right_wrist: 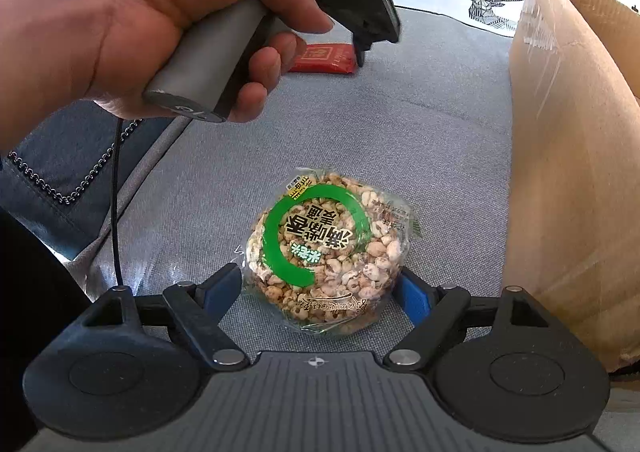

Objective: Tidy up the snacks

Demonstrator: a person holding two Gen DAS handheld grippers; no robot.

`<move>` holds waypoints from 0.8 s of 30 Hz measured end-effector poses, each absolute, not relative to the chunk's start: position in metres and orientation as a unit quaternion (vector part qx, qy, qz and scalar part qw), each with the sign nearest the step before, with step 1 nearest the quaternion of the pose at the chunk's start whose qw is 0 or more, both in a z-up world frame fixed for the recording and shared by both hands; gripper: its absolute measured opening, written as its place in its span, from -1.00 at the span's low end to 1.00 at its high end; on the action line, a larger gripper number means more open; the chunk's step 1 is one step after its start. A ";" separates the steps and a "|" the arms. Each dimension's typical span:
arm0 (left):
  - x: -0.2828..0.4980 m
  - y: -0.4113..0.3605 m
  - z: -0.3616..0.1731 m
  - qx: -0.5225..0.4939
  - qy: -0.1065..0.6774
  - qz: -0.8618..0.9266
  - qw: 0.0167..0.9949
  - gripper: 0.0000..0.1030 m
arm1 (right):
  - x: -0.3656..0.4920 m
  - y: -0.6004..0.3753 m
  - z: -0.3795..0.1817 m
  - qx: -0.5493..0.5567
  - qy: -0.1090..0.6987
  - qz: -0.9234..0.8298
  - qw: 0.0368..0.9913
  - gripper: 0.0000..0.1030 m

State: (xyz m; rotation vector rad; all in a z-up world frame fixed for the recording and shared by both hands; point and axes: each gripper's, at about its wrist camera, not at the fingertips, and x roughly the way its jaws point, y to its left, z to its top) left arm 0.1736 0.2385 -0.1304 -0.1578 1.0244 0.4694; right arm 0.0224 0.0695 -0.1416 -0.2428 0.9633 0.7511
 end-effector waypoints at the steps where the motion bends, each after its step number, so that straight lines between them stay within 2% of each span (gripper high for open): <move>1: 0.173 0.238 -0.128 -0.073 0.482 0.223 0.844 -0.03 | 0.022 0.070 -0.141 -0.114 0.451 0.352 0.812 0.62; 2: 0.172 0.239 -0.126 -0.073 0.479 0.223 0.846 -0.23 | 0.022 0.070 -0.141 -0.114 0.450 0.352 0.812 0.61; 4: 0.171 0.242 -0.122 -0.082 0.474 0.222 0.848 -0.74 | 0.021 0.069 -0.141 -0.115 0.449 0.353 0.813 0.58; 6: 0.169 0.244 -0.120 -0.092 0.476 0.221 0.846 -0.79 | 0.021 0.069 -0.140 -0.115 0.447 0.353 0.814 0.55; 11: 0.161 0.253 -0.111 -0.119 0.464 0.222 0.849 -0.76 | 0.019 0.067 -0.138 -0.112 0.446 0.350 0.816 0.51; 12: 0.158 0.255 -0.109 -0.125 0.459 0.225 0.850 -0.67 | 0.018 0.066 -0.138 -0.113 0.446 0.350 0.816 0.51; 14: 0.154 0.261 -0.107 -0.134 0.450 0.236 0.851 -0.16 | 0.017 0.067 -0.138 -0.115 0.444 0.350 0.817 0.52; 15: 0.153 0.264 -0.107 -0.136 0.447 0.242 0.851 0.30 | 0.016 0.068 -0.138 -0.116 0.444 0.350 0.817 0.52; 16: 0.153 0.265 -0.108 -0.138 0.445 0.245 0.850 0.52 | 0.017 0.068 -0.138 -0.116 0.445 0.350 0.816 0.52; 17: 0.154 0.266 -0.109 -0.140 0.448 0.238 0.850 0.54 | 0.017 0.068 -0.137 -0.116 0.445 0.350 0.816 0.52; 19: 0.160 0.263 -0.115 -0.132 0.462 0.229 0.847 0.73 | 0.018 0.069 -0.138 -0.115 0.446 0.351 0.815 0.52; 24: 0.175 0.248 -0.133 -0.080 0.495 0.230 0.834 0.71 | 0.019 0.071 -0.138 -0.116 0.446 0.356 0.813 0.52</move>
